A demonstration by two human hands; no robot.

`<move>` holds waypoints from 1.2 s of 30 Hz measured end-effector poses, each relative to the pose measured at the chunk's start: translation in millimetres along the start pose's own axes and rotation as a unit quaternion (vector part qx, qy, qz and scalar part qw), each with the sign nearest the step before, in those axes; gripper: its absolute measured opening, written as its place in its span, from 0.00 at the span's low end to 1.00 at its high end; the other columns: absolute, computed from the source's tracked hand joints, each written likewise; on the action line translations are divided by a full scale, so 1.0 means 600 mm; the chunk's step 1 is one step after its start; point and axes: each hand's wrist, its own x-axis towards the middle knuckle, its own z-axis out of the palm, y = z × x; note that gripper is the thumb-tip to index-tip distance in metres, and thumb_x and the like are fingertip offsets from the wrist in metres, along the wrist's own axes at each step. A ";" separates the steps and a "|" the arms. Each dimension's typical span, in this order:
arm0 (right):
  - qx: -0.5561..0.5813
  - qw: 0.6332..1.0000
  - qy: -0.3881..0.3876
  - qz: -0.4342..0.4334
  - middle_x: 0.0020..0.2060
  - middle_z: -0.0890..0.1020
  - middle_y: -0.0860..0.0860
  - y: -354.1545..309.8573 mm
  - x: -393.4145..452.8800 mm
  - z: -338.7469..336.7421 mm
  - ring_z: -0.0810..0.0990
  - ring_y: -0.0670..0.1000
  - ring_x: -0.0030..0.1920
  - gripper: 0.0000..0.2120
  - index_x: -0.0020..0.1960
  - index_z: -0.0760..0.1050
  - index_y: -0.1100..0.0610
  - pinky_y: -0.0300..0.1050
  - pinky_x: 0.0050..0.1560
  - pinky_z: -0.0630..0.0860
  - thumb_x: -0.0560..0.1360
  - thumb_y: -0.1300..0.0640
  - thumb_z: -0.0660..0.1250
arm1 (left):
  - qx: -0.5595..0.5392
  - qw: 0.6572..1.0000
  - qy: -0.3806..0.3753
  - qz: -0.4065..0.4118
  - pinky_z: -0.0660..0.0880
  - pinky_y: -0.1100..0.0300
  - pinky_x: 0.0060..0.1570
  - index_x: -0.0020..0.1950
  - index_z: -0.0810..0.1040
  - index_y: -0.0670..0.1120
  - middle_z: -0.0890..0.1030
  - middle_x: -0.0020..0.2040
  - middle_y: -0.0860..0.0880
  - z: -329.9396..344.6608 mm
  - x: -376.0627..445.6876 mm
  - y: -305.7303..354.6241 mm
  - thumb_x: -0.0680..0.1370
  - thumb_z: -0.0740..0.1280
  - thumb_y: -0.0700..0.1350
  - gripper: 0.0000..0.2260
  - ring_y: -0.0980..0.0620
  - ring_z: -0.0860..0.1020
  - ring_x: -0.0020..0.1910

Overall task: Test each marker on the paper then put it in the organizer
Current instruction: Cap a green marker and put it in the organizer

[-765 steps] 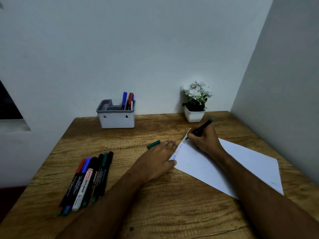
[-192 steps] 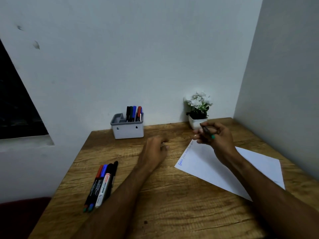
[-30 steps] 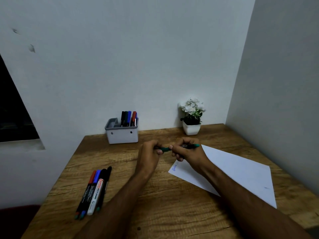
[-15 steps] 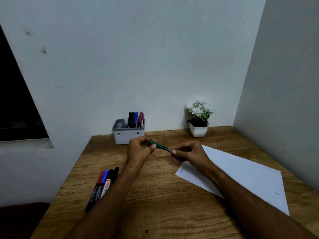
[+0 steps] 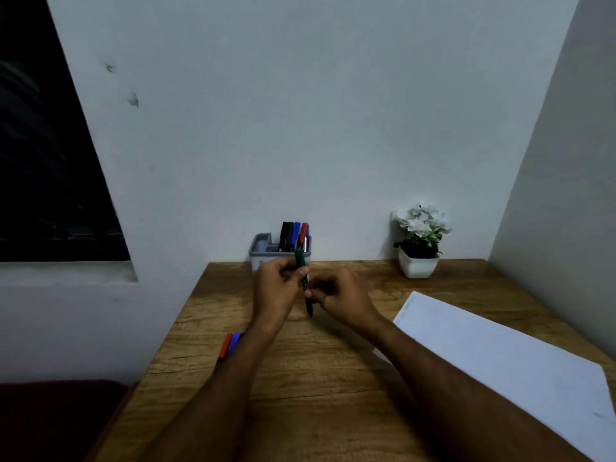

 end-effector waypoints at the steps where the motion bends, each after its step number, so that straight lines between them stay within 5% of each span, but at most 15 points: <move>1: -0.012 1.000 0.003 -0.002 0.46 0.88 0.45 -0.005 0.010 0.007 0.84 0.41 0.45 0.07 0.54 0.86 0.52 0.44 0.50 0.83 0.77 0.54 0.74 | 0.017 1.000 0.008 0.013 0.76 0.73 0.42 0.55 0.83 0.43 0.84 0.47 0.52 -0.007 0.008 0.002 0.75 0.72 0.40 0.09 0.59 0.81 0.48; 7: -0.054 0.998 0.020 0.004 0.51 0.87 0.47 -0.016 0.041 0.027 0.82 0.41 0.48 0.10 0.58 0.85 0.53 0.38 0.51 0.80 0.79 0.51 0.72 | 0.085 0.988 0.102 0.082 0.73 0.77 0.43 0.53 0.84 0.42 0.86 0.47 0.48 -0.065 0.100 0.015 0.74 0.74 0.42 0.09 0.60 0.81 0.42; 11: -0.057 0.998 0.000 0.012 0.52 0.87 0.47 -0.010 0.042 0.035 0.82 0.39 0.48 0.09 0.59 0.84 0.52 0.34 0.51 0.79 0.80 0.53 0.71 | 0.066 0.986 0.130 0.078 0.80 0.61 0.52 0.54 0.84 0.42 0.86 0.47 0.48 -0.087 0.157 0.025 0.75 0.73 0.43 0.10 0.57 0.83 0.45; 19: -0.042 0.999 -0.001 0.024 0.50 0.86 0.42 0.004 0.039 0.028 0.81 0.36 0.47 0.08 0.58 0.84 0.50 0.27 0.45 0.75 0.80 0.53 0.71 | 0.084 0.989 0.112 0.053 0.79 0.52 0.57 0.56 0.84 0.41 0.85 0.50 0.45 -0.065 0.215 0.015 0.76 0.73 0.43 0.10 0.51 0.83 0.50; 31: -0.031 0.999 -0.005 0.044 0.46 0.85 0.42 0.012 0.035 0.033 0.83 0.39 0.45 0.07 0.56 0.84 0.49 0.36 0.49 0.80 0.79 0.52 0.71 | 0.171 0.983 0.053 0.034 0.81 0.53 0.53 0.55 0.84 0.40 0.85 0.51 0.43 -0.047 0.188 -0.064 0.75 0.74 0.41 0.10 0.50 0.83 0.48; 36: -0.014 0.998 -0.020 0.051 0.46 0.86 0.42 0.000 0.028 0.041 0.83 0.39 0.46 0.06 0.56 0.84 0.50 0.37 0.51 0.82 0.80 0.54 0.70 | 0.187 0.978 0.071 0.063 0.78 0.62 0.52 0.54 0.85 0.41 0.86 0.50 0.45 -0.063 0.169 -0.066 0.75 0.74 0.41 0.09 0.52 0.83 0.48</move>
